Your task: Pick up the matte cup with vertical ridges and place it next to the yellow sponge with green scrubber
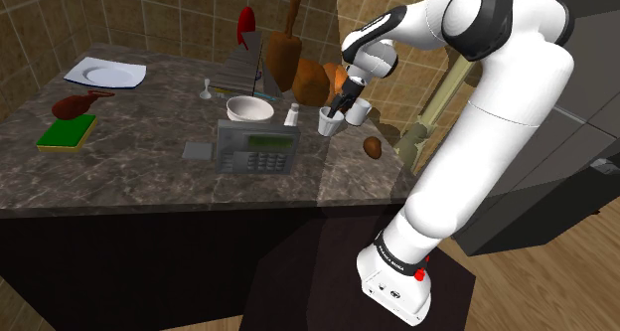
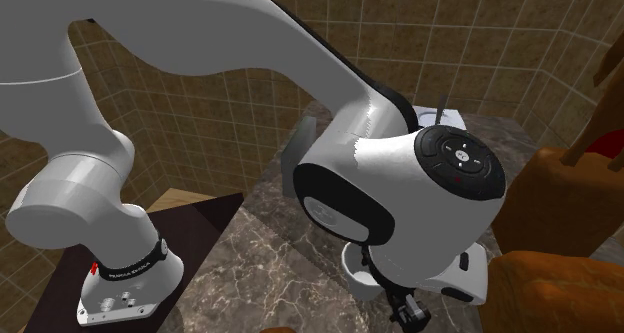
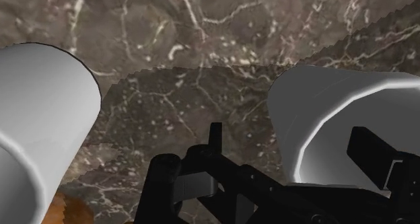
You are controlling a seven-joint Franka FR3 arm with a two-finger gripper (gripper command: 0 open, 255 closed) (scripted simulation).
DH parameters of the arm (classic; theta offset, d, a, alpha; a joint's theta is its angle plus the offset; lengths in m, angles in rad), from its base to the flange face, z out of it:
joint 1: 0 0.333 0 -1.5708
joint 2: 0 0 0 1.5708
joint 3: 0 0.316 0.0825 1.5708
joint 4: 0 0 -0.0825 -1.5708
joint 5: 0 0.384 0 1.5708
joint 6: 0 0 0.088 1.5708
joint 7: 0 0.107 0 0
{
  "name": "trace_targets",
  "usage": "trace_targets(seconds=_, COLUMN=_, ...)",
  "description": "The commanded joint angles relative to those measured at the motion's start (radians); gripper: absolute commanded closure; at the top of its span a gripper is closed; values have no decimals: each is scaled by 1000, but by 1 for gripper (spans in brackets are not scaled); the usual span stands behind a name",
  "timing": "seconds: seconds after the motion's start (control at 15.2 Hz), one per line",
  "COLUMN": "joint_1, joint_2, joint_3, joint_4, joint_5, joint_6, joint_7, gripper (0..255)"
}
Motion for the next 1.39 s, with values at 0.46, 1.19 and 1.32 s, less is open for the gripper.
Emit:
trace_targets(seconds=0.46, joint_1=0, joint_2=0, joint_3=0, joint_4=0, joint_5=0, joint_6=0, joint_7=0, gripper=255)
trace_targets(seconds=1.19, joint_1=5, joint_2=-50, joint_3=-6, joint_4=30, joint_5=-46, joint_6=-66, joint_7=43, gripper=255)
trace_targets(seconds=1.32, joint_1=6, joint_2=-66, joint_3=-7, joint_4=42, joint_5=-60, joint_6=-88, joint_7=56, gripper=255)
